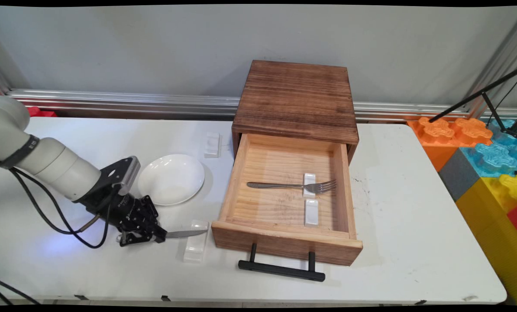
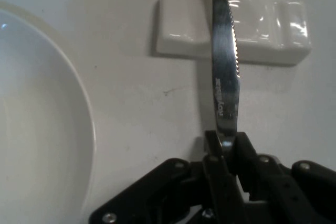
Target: Place the picked object into the drawer
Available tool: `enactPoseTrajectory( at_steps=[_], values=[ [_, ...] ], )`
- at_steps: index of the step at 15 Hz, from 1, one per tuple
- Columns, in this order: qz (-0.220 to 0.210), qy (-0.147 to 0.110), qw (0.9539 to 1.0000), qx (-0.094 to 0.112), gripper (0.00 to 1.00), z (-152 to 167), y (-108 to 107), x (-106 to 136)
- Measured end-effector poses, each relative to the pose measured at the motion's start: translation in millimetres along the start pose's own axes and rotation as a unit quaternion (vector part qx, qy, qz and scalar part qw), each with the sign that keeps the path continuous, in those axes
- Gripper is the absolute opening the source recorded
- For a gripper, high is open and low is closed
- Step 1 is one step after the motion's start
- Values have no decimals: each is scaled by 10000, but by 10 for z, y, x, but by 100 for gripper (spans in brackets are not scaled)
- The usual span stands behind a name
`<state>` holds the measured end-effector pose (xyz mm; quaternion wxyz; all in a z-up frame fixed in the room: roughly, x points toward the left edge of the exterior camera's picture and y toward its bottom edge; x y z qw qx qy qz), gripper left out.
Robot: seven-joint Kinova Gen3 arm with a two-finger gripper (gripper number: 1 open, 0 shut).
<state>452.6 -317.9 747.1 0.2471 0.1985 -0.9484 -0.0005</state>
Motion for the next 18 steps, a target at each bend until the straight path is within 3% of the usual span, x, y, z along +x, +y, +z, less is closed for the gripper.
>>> enactPoseTrajectory(
  at_steps=[8, 18],
  values=[
    [37, 50, 10000, -63, 0, -159, 19, 107],
    [48, -144, 9999, 23, 0, -735, -47, 472]
  ],
)
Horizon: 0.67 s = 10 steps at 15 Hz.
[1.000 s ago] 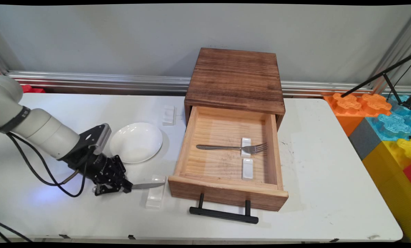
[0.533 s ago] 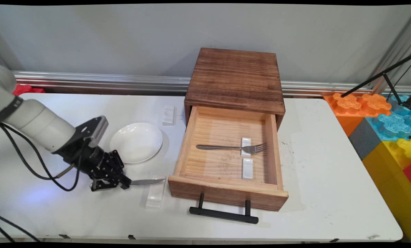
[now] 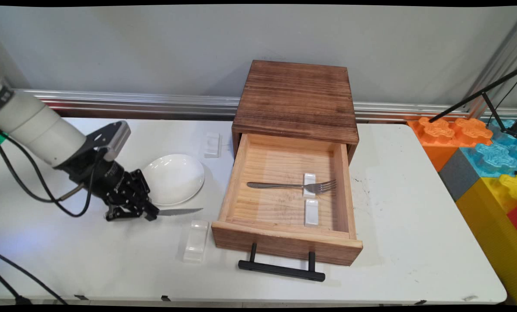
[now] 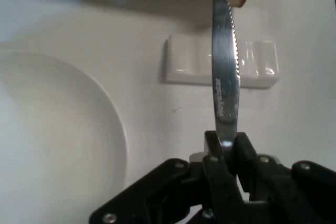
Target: Place the picked object into the drawer
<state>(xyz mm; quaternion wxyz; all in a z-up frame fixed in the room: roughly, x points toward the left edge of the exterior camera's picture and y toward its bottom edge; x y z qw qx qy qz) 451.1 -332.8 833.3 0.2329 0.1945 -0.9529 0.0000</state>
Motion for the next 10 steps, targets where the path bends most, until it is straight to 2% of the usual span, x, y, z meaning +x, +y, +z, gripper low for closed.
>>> enactPoseTrajectory(
  at_steps=[5, 10],
  values=[
    [40, -163, 9998, 101, 0, -179, -158, 319],
    [43, -223, 9995, 216, 0, -224, -305, 666]
  ],
)
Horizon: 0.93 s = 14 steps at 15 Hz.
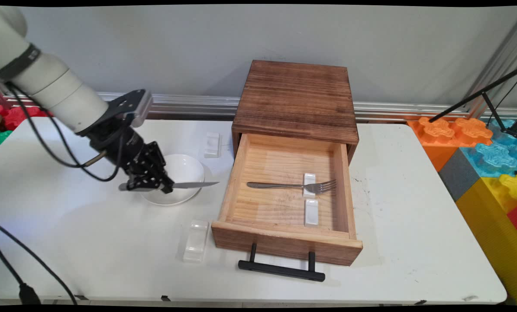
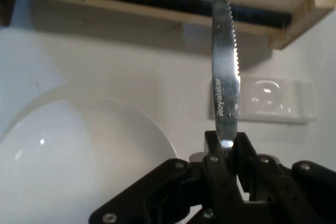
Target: Place the picked object into the drawer
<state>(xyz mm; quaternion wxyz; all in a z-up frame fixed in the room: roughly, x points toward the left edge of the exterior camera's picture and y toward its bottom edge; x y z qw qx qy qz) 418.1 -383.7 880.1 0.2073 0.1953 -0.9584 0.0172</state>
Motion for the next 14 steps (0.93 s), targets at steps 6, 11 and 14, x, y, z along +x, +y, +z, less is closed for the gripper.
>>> enactPoseTrajectory(
  at_steps=[6, 11, 14],
  values=[
    [-15, -55, 9999, -122, 0, 50, -137, 553],
    [-22, -49, 9996, -267, 0, 128, -187, 1023],
    [-39, -19, 9997, -245, 0, 208, -188, 1293]
  ],
)
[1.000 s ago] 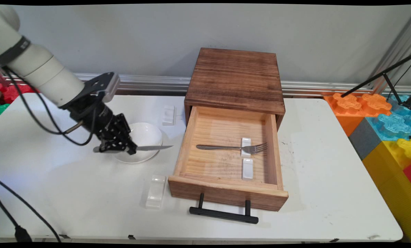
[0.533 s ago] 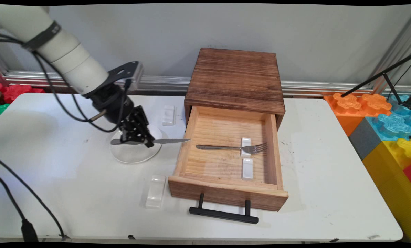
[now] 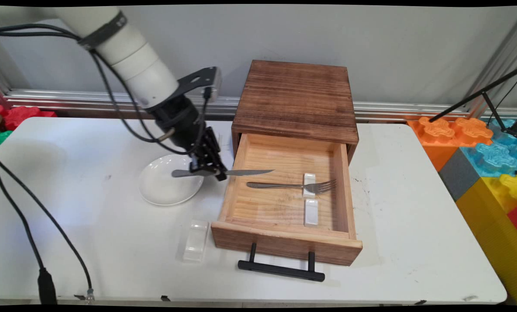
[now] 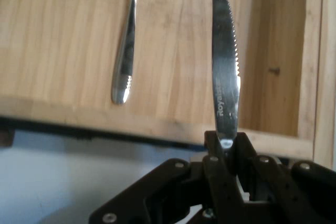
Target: Place the picked object into the drawer
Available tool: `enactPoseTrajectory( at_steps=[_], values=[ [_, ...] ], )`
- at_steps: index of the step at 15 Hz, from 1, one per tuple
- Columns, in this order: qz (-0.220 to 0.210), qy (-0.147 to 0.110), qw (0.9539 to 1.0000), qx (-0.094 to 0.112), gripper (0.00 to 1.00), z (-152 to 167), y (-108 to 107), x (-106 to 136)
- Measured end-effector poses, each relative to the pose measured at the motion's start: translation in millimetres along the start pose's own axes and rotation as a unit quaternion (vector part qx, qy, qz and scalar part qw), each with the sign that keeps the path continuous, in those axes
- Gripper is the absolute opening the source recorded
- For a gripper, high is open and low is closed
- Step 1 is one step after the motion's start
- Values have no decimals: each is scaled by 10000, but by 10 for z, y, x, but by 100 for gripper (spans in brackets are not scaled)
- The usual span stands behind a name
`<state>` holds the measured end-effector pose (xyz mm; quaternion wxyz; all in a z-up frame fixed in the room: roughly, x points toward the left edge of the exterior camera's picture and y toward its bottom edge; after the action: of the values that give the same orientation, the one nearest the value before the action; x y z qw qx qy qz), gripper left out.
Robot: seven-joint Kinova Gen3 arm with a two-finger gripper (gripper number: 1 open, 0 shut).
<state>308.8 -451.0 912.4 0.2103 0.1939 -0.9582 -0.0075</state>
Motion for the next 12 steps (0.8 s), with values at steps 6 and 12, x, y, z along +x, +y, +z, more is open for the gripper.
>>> enactPoseTrajectory(
  at_steps=[6, 12],
  values=[
    [7, 137, 9999, 9, 0, 176, -55, 493],
    [84, 141, 9996, -226, 0, 428, -51, 837]
  ],
)
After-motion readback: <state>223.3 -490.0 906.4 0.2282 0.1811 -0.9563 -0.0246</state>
